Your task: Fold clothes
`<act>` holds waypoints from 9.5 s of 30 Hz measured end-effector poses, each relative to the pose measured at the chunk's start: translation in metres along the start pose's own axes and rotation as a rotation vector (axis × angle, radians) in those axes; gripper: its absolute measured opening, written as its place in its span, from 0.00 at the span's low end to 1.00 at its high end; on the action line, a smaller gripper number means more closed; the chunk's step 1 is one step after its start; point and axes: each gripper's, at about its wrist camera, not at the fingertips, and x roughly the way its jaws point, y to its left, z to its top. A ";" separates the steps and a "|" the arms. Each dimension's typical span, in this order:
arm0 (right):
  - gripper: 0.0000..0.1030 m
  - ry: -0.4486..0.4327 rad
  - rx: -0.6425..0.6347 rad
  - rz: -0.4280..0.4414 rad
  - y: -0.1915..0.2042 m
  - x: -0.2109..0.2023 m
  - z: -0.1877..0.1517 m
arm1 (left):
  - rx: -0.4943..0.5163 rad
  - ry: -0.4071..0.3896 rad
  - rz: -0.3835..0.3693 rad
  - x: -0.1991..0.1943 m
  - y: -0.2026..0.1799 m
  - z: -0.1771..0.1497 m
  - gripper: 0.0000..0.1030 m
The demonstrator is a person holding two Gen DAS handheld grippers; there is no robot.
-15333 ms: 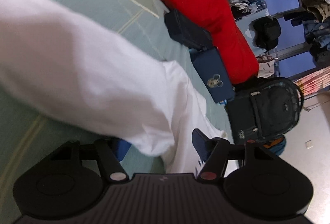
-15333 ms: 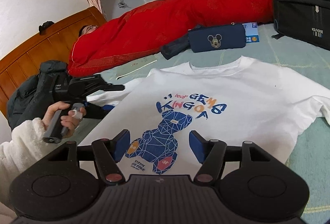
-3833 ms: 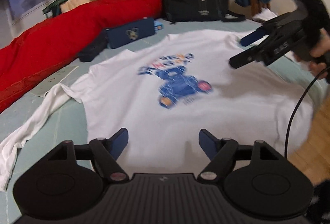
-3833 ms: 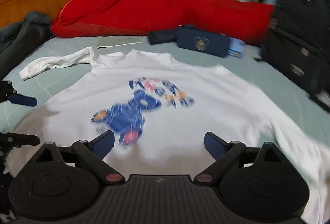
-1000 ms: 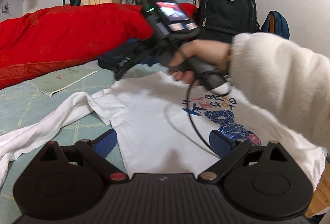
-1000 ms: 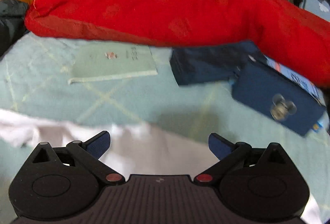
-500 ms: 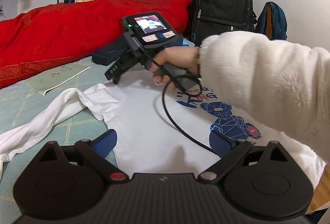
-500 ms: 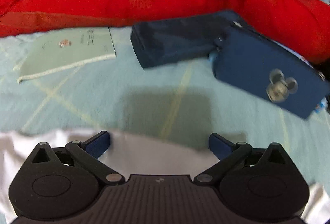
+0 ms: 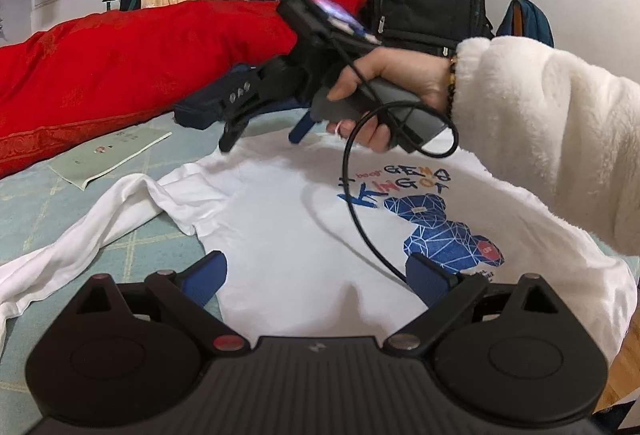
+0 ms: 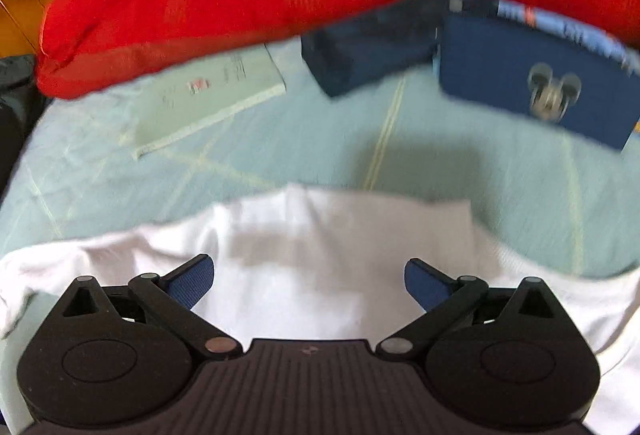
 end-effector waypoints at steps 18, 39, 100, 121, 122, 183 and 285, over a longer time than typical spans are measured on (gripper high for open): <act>1.00 -0.016 -0.004 0.118 0.018 0.005 0.004 | 0.021 -0.004 -0.019 -0.001 -0.006 -0.001 0.93; 1.00 -0.235 0.278 -0.108 -0.135 -0.145 -0.070 | 0.068 -0.016 -0.078 -0.005 -0.030 -0.004 0.93; 1.00 -0.207 0.039 -0.352 -0.078 -0.045 -0.024 | 0.013 0.002 -0.005 0.004 -0.008 -0.003 0.94; 1.00 -0.123 -0.084 -0.292 -0.042 -0.096 -0.065 | 0.014 -0.033 -0.011 -0.009 -0.011 -0.002 0.94; 1.00 -0.117 -0.092 -0.293 -0.043 -0.108 -0.075 | 0.014 -0.036 -0.012 -0.010 -0.011 -0.002 0.94; 1.00 0.042 -0.171 0.108 0.104 -0.175 -0.311 | 0.038 -0.089 -0.002 -0.066 -0.026 -0.021 0.96; 0.10 -0.452 0.356 -0.904 -0.344 -0.364 -0.355 | 0.181 0.120 -0.053 0.045 -0.211 -0.039 0.99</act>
